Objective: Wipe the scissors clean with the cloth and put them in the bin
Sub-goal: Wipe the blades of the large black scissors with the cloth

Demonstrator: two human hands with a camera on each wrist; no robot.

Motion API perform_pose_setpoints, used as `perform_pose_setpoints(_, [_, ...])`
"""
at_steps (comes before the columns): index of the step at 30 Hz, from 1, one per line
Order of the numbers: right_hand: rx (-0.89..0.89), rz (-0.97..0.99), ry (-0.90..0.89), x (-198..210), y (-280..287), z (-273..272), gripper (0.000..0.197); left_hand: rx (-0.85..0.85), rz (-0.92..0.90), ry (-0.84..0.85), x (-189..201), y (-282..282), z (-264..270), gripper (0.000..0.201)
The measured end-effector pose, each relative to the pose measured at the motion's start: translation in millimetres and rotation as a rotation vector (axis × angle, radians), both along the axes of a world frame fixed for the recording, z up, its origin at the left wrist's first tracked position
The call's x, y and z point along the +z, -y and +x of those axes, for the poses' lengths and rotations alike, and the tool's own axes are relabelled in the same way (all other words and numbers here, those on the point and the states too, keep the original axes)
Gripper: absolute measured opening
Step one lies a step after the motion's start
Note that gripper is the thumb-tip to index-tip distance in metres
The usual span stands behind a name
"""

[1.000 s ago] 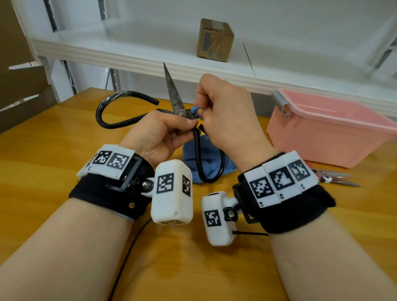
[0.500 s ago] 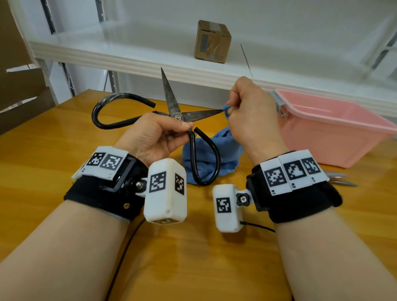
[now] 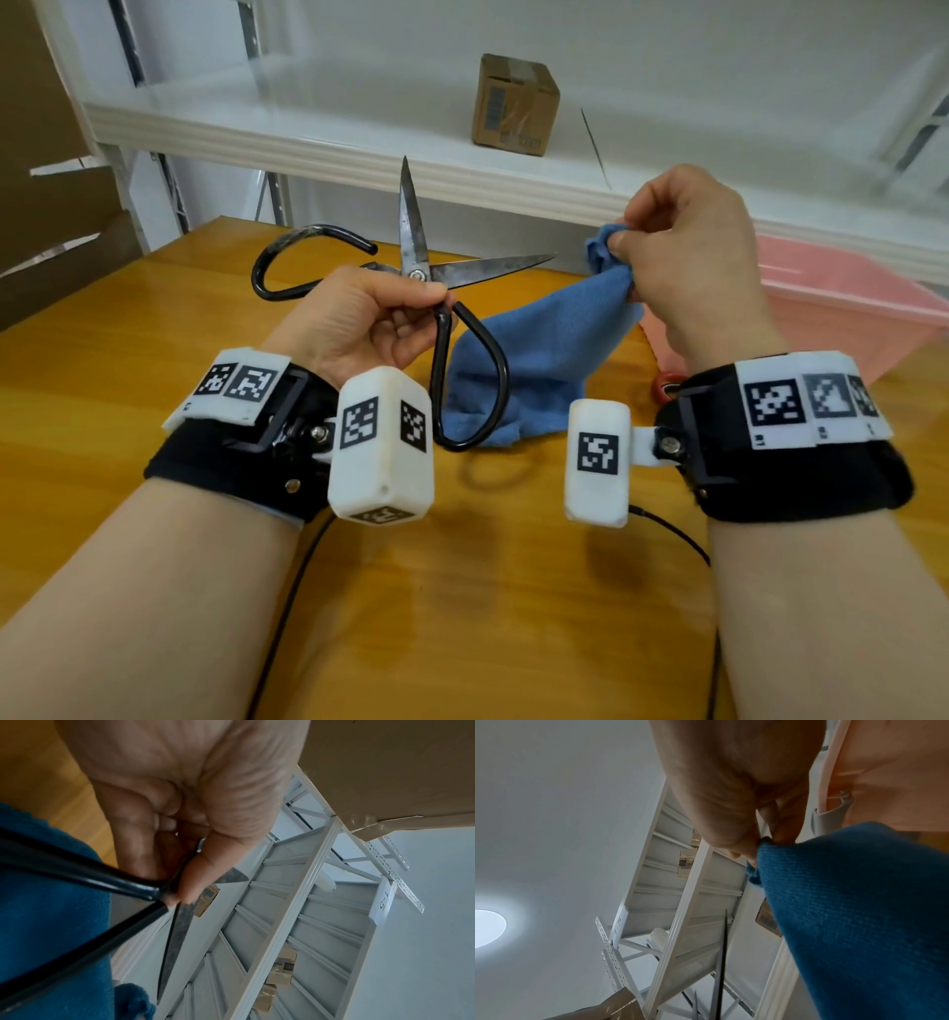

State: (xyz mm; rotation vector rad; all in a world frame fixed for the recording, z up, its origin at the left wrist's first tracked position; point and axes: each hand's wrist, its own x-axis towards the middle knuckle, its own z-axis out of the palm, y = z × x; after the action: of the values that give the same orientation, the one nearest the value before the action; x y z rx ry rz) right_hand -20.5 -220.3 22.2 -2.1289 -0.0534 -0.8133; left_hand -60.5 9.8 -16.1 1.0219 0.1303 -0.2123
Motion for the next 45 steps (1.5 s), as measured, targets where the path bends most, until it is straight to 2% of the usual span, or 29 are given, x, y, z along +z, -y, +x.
perform_pose_setpoints(6, [0.127,0.086,0.010,5.1,3.5,-7.0,0.031,-0.003,-0.047,-0.029,2.3,0.3,-1.3,0.008])
perform_pose_setpoints(10, [0.174,0.108,0.043,10.3,0.0,-11.1,0.028,-0.005,-0.106,-0.037,2.7,-2.1,-1.6,0.006])
perform_pose_setpoints(18, [0.238,0.104,0.023,15.4,-7.3,-13.4,0.023,-0.012,-0.100,-0.058,3.9,-5.1,-1.4,0.006])
perform_pose_setpoints(21, [0.252,0.087,0.033,17.3,-8.6,-13.5,0.026,0.036,-0.022,-0.039,5.6,-4.8,-0.9,0.006])
perform_pose_setpoints(24, [0.231,0.045,0.039,16.7,-8.7,-13.0,0.030,0.109,0.188,0.060,3.6,-2.8,2.0,0.012])
perform_pose_setpoints(30, [0.195,-0.150,0.062,15.6,-11.8,-16.0,0.022,0.117,0.465,0.143,1.2,1.6,3.2,0.015])
perform_pose_setpoints(33, [0.263,-0.173,0.047,16.8,-22.2,-21.1,0.013,0.082,0.485,0.138,-0.3,4.0,2.5,0.016])
perform_pose_setpoints(38, [0.319,-0.346,0.016,12.1,-41.4,-24.8,0.021,0.068,0.442,0.104,-0.7,7.8,2.2,0.018])
perform_pose_setpoints(45, [0.339,-0.379,0.034,3.3,-59.2,-27.0,0.022,0.047,0.409,0.058,0.3,9.8,1.2,0.013])
